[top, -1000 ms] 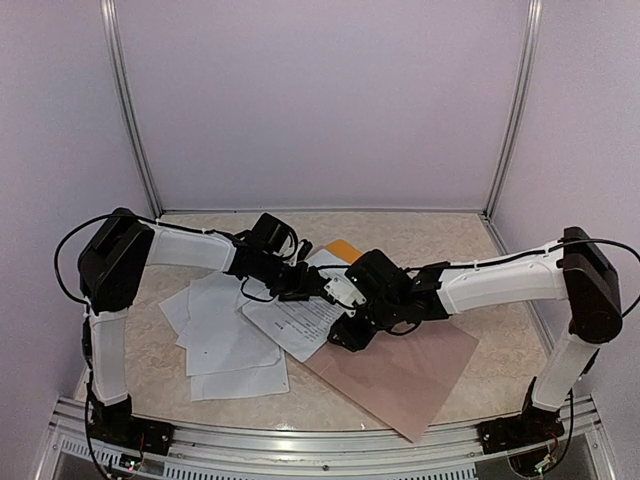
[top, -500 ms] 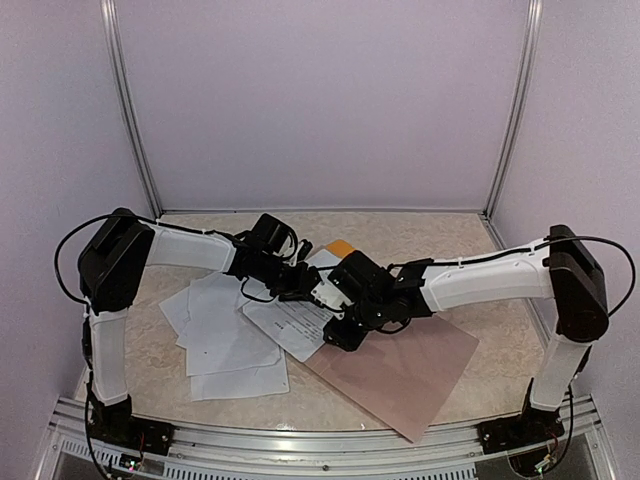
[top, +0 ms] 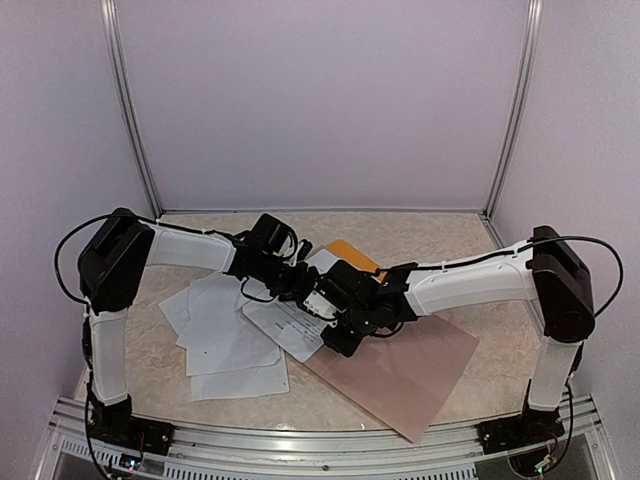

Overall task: Put the files into the folder
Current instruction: Close the spring clip on the folder.

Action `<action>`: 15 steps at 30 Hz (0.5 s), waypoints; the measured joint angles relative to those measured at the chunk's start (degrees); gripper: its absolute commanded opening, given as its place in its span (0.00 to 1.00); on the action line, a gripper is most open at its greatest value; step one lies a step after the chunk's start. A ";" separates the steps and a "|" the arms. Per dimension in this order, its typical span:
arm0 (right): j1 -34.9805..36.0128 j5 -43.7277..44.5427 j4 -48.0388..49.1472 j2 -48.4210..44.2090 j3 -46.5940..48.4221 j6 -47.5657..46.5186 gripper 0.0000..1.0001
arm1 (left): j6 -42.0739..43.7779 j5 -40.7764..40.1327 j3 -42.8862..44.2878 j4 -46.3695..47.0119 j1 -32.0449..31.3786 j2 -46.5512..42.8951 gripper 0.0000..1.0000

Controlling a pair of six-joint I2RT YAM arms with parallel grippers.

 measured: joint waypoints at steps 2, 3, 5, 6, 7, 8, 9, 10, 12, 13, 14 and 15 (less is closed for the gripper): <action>0.11 0.48 -0.13 0.42 0.50 -0.07 0.35 | 0.00 0.00 -0.02 0.00 0.00 0.00 0.62; 0.17 0.70 -0.33 0.55 0.70 -0.11 0.35 | 0.02 0.02 -0.02 0.00 0.00 0.00 0.61; 0.28 1.03 -0.63 0.83 1.05 -0.15 0.34 | 0.02 0.02 -0.02 -0.02 0.02 0.00 0.61; 0.33 1.22 -0.83 0.94 1.20 -0.17 0.33 | 0.02 0.02 -0.02 -0.02 0.02 0.00 0.61; 0.33 1.46 -0.92 1.07 1.33 -0.17 0.32 | 0.02 0.02 0.00 -0.02 0.17 0.00 0.61; 0.37 1.66 -1.03 1.14 1.40 -0.20 0.31 | 0.02 0.09 -0.02 -0.02 0.22 0.00 0.61; 0.42 1.90 -1.25 1.18 1.51 -0.20 0.31 | 0.02 0.15 -0.02 -0.04 0.24 0.00 0.61; 0.46 2.14 -1.44 1.20 1.66 -0.20 0.30 | 0.04 0.20 -0.02 -0.04 0.26 0.00 0.61; 0.50 2.60 -1.81 1.22 1.95 -0.20 0.28 | 0.04 0.24 -0.02 -0.04 0.26 0.00 0.61; 0.55 2.95 -1.92 1.22 2.01 -0.20 0.27 | 0.04 0.26 0.00 -0.04 0.26 0.00 0.61; 0.55 3.19 -2.01 1.22 2.03 -0.17 0.27 | 0.04 0.26 0.00 -0.04 0.26 0.00 0.61; 0.55 3.34 -2.08 1.22 2.03 -0.20 0.26 | 0.04 0.26 -0.02 -0.04 0.26 0.00 0.61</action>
